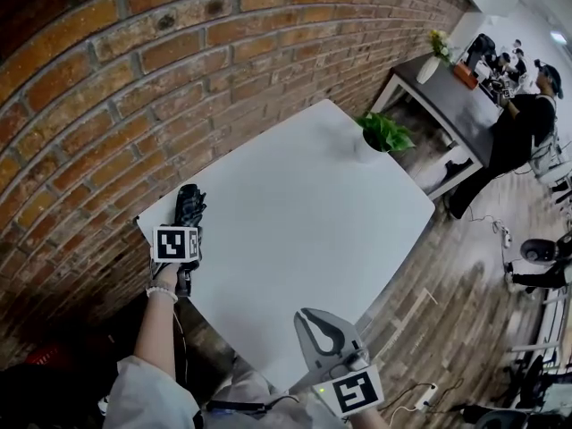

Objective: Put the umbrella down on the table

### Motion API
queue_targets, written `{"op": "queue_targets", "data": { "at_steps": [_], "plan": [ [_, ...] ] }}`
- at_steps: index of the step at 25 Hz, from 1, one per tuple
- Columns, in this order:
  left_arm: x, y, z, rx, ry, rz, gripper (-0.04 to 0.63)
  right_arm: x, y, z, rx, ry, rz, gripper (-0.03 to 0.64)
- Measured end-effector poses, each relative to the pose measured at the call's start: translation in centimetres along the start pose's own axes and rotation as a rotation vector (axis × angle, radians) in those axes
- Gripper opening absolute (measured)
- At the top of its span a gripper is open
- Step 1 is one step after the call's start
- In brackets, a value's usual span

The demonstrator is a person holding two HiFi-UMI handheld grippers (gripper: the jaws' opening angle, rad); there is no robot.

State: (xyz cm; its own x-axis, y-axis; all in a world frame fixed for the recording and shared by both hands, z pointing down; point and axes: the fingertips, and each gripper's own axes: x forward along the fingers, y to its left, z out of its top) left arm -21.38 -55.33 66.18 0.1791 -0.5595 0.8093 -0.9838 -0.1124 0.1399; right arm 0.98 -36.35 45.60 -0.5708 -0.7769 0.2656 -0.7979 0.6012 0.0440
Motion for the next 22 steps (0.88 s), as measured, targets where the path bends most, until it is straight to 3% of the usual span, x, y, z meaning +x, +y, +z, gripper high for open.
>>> {"op": "queue_targets", "data": {
  "at_steps": [5,9,14,22],
  "plan": [
    [-0.5,0.1,0.3,-0.034,-0.027,-0.029,0.276,0.1,0.3,0.0,-0.001,0.002,0.002,0.057],
    [-2.1,-0.1,0.5,-0.018,-0.069,-0.038,0.288,-0.2,0.1,0.2,-0.013,-0.001,-0.003,0.057],
    [-6.3,-1.0,1.7,0.002,-0.205,-0.026,0.274,-1.0,-0.3,1.1,-0.024,-0.015,-0.018,0.057],
    [-15.2,-5.6,3.3,0.025,-0.439,-0.119,0.101,-3.7,0.1,2.9,-0.054,-0.053,-0.036,0.057]
  ]
}}
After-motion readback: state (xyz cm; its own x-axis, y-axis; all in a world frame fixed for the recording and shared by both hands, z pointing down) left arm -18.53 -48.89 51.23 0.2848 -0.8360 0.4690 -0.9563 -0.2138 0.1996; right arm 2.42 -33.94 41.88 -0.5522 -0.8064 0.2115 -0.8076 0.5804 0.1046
